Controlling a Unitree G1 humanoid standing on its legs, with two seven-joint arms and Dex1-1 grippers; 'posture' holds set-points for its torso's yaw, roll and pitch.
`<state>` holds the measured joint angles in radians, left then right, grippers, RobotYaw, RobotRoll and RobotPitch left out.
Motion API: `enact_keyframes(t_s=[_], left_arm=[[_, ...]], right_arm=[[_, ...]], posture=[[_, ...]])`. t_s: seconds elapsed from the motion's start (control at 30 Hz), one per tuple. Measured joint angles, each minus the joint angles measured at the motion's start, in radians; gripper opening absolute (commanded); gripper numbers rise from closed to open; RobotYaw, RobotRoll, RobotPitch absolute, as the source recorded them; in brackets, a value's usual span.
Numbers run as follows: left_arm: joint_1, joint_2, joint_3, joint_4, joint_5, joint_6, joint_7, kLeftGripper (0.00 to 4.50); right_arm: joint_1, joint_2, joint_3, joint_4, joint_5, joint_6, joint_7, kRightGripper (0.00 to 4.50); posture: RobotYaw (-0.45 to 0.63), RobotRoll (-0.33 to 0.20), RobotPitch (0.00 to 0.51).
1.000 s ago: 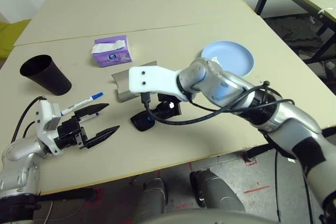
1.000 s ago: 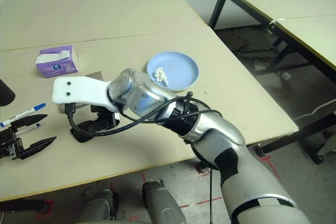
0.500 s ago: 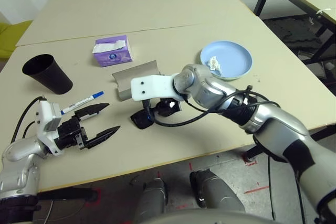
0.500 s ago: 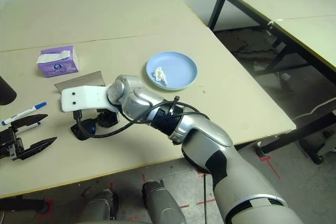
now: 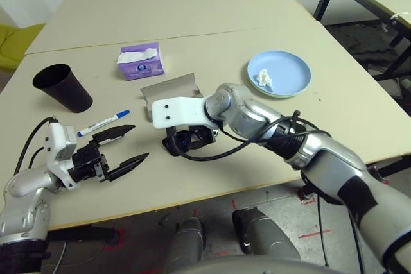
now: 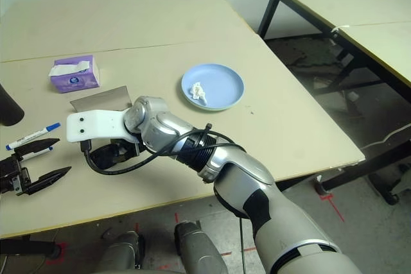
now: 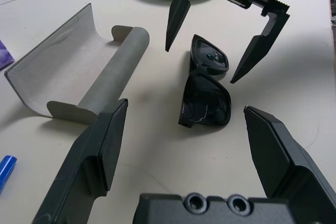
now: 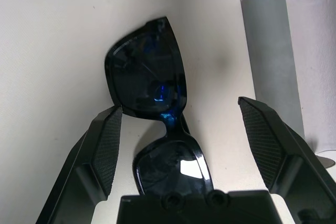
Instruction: Organize and tidy the items on the table.
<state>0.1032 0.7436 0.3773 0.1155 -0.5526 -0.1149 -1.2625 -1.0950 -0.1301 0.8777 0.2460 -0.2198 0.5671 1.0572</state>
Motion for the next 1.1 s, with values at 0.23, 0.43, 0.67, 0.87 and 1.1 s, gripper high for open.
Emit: enact_keyframes(t_s=[0.23,0.43,0.67,0.87,1.1], left_arm=[[0.000,-0.001,0.000,-0.008,0.000,0.007,0.009,4.50],[-0.001,-0.006,0.000,-0.022,0.000,0.011,0.020,4.50],[-0.001,-0.009,0.000,-0.030,0.000,0.017,0.023,4.50],[-0.001,-0.012,-0.001,-0.032,0.000,0.017,0.027,4.50],[-0.001,-0.015,-0.001,-0.033,0.000,0.017,0.027,4.50]], right_arm=[[0.013,0.002,0.000,0.019,-0.033,-0.041,0.008,4.47],[0.016,0.007,0.000,0.041,-0.056,-0.067,0.016,4.47],[0.033,0.005,0.000,0.041,-0.072,-0.080,0.035,4.47],[0.037,0.002,0.000,0.041,-0.087,-0.089,0.046,4.47],[0.050,-0.003,-0.003,0.040,-0.098,-0.089,0.061,4.47]], posture=[[-0.06,0.000,0.149],[-0.06,0.000,0.149],[-0.06,0.000,0.150],[-0.06,0.000,0.147],[-0.06,0.000,0.149]])
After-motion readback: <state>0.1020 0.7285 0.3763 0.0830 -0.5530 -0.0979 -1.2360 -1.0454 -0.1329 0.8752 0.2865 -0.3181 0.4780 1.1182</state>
